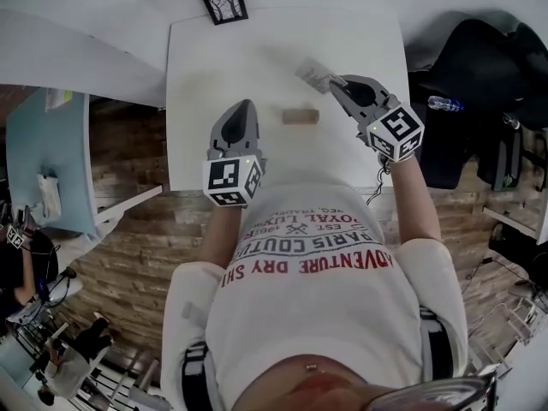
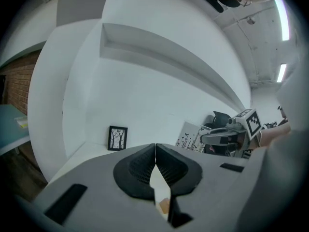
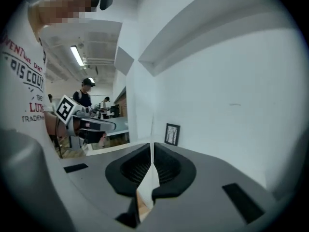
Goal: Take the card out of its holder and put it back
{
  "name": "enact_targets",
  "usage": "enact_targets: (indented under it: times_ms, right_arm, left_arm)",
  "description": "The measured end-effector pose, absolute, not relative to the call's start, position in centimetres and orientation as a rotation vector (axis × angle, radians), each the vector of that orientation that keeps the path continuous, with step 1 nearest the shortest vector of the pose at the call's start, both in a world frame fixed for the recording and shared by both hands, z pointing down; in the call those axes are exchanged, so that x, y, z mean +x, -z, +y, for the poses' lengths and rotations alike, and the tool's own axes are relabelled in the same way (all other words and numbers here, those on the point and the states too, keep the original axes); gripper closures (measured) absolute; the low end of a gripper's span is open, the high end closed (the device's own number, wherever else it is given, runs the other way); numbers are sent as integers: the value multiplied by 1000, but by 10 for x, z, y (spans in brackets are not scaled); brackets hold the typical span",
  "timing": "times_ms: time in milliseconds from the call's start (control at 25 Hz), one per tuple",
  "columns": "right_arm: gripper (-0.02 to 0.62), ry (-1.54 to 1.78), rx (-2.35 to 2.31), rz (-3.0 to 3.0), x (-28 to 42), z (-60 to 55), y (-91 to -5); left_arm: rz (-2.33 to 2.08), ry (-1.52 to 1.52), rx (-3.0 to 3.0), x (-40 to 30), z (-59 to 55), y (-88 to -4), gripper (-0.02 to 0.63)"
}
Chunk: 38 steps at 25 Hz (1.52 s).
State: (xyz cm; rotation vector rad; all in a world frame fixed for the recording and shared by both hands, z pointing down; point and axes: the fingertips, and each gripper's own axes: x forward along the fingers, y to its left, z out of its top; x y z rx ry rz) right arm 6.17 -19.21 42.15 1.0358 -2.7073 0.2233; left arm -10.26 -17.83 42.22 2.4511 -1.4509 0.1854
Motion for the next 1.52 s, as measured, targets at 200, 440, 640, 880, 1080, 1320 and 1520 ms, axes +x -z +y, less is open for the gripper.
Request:
enact_targets:
  times_ms: [200,440,640,880,1080,1320,1520]
  right_arm:
    - [561,-341,1441,-2581,95,-197,-437]
    - [561,-440,1626,-2480,111,-187,-455]
    - [561,-486,1716,-2426,121,-182,-459]
    - [561,-461,1712,-2423,124,-183,-455]
    - [561,-449,1684,-2436,122,-182,-456]
    - [561,-442,1658,-2446,120,-183,-459]
    - [561,-428,1601,-2488,118,-182,-453]
  left_arm:
    - [-1474,-163,2469,-98,-183,-410,580]
    - [-1460,-153,2490,-93,-185,-407,581]
    - [-1463,-182,2548,-84,-184,-402,581]
    - [-1419,-199,2573,-77,-183,-400,581]
    - [-1437,-196,2578,-77,-182,-399,581]
    - [-1407,-187,2569,-71,-180,-403,581]
    - [-1396,-175,2550,-69,-176,-402,581]
